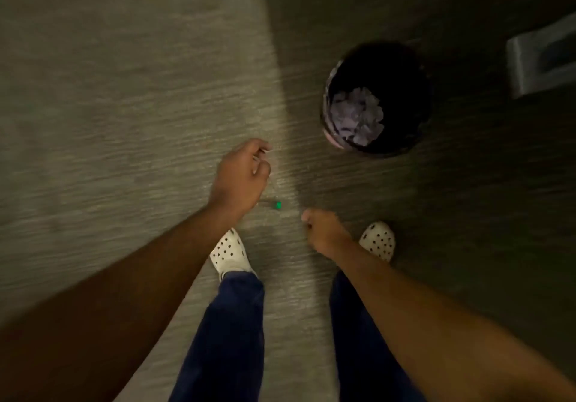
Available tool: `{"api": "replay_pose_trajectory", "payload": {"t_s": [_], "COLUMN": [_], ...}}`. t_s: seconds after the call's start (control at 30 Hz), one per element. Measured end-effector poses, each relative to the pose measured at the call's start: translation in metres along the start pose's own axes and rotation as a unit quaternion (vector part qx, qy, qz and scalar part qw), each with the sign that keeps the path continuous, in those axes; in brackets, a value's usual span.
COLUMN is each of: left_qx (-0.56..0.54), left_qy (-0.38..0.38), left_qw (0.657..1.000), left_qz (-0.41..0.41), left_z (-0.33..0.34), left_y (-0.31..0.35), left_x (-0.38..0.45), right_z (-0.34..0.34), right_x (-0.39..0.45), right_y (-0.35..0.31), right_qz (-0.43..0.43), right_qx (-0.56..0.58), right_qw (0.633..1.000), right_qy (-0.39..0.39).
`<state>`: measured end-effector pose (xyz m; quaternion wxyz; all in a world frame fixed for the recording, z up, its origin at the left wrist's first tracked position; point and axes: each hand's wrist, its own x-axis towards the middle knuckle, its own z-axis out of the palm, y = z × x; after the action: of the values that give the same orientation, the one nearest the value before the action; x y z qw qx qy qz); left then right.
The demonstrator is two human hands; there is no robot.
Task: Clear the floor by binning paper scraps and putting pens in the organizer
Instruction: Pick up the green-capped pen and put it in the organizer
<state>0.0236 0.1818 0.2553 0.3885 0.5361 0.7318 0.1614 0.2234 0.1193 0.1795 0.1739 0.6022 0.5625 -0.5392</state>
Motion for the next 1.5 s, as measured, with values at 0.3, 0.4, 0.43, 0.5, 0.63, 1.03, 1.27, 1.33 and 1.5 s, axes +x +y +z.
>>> {"api": "replay_pose_trajectory", "payload": {"t_s": [0.3, 0.4, 0.43, 0.5, 0.63, 1.03, 1.27, 1.33, 1.5], "left_qx": [0.045, 0.042, 0.041, 0.036, 0.030, 0.046, 0.049, 0.045, 0.027], "left_qy": [-0.083, -0.101, -0.108, -0.122, -0.129, -0.033, 0.010, 0.032, 0.041], "left_qw": [0.996, 0.994, 0.993, 0.992, 0.991, 0.993, 0.975, 0.969, 0.961], "left_qz": [-0.008, -0.011, -0.009, -0.005, 0.004, 0.100, 0.216, 0.239, 0.273], "left_z": [0.071, 0.088, 0.093, 0.099, 0.096, -0.032, -0.126, -0.138, -0.125], "left_y": [-0.199, -0.227, -0.233, -0.239, -0.224, 0.043, 0.260, 0.318, 0.444], "left_x": [0.022, 0.016, 0.015, 0.015, 0.016, 0.010, -0.014, -0.032, -0.079], "right_z": [0.156, 0.179, 0.183, 0.186, 0.176, -0.062, -0.264, -0.303, -0.374], "right_x": [0.198, 0.246, 0.258, 0.271, 0.249, -0.018, -0.215, -0.269, -0.371], "right_y": [0.011, 0.014, 0.015, 0.020, 0.026, -0.108, -0.151, -0.148, -0.111], "right_qz": [-0.008, 0.015, 0.018, 0.017, 0.002, -0.146, -0.220, -0.242, -0.260], "right_qx": [-0.182, -0.229, -0.240, -0.233, -0.101, 0.377, 0.455, 0.456, 0.424], "right_qw": [0.983, 0.972, 0.969, 0.971, 0.992, 0.880, 0.799, 0.789, 0.753], "right_qy": [0.038, 0.049, 0.048, 0.050, 0.076, 0.248, 0.326, 0.334, 0.432]}}
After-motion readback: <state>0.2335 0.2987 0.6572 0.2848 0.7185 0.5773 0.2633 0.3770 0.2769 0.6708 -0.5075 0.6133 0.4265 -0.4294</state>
